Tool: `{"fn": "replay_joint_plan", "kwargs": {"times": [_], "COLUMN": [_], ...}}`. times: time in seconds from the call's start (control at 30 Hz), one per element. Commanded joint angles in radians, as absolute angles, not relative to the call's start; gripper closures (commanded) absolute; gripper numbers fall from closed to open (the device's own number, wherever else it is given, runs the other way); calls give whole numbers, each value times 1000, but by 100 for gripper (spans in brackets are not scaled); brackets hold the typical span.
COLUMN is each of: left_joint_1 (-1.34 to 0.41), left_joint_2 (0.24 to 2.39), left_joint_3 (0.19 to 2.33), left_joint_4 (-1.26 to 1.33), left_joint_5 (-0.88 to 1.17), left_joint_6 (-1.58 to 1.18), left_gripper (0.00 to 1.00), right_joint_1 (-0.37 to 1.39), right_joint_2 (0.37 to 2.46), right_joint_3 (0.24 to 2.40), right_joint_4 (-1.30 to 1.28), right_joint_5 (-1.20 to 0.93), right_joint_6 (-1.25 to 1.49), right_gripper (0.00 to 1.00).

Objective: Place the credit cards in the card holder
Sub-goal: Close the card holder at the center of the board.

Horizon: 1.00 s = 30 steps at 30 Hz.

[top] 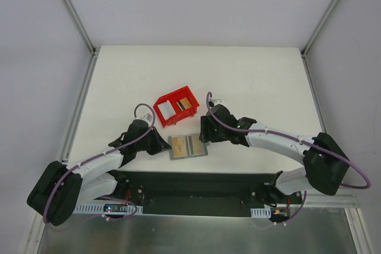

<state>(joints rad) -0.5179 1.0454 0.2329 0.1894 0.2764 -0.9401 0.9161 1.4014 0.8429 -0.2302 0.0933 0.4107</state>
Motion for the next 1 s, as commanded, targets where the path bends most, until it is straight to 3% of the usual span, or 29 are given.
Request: {"fn": "replay_joint_plan", "kwargs": {"times": [0.0, 0.27, 0.33, 0.43, 0.57, 0.97], "left_joint_1": [-528, -528, -528, -528, -535, -667], "left_joint_2": [1020, 1051, 1048, 1040, 1045, 1182], "left_joint_3": [291, 342, 351, 367, 416, 626], "left_joint_4": [112, 92, 87, 75, 23, -72], "left_joint_5": [271, 314, 318, 327, 318, 267], "left_joint_6": [-904, -888, -891, -887, -859, -815], "left_gripper": [100, 100, 100, 100, 100, 100], "right_joint_1": [917, 920, 920, 919, 919, 917], "right_joint_2": [1425, 1537, 1546, 1545, 1526, 1371], "right_joint_3": [877, 943, 948, 939, 917, 680], "right_joint_4": [-347, -336, -347, -351, -341, -5], "right_joint_5": [193, 161, 172, 186, 196, 135], "right_joint_6": [391, 377, 376, 373, 370, 442], "right_gripper": [39, 45, 55, 78, 91, 94]}}
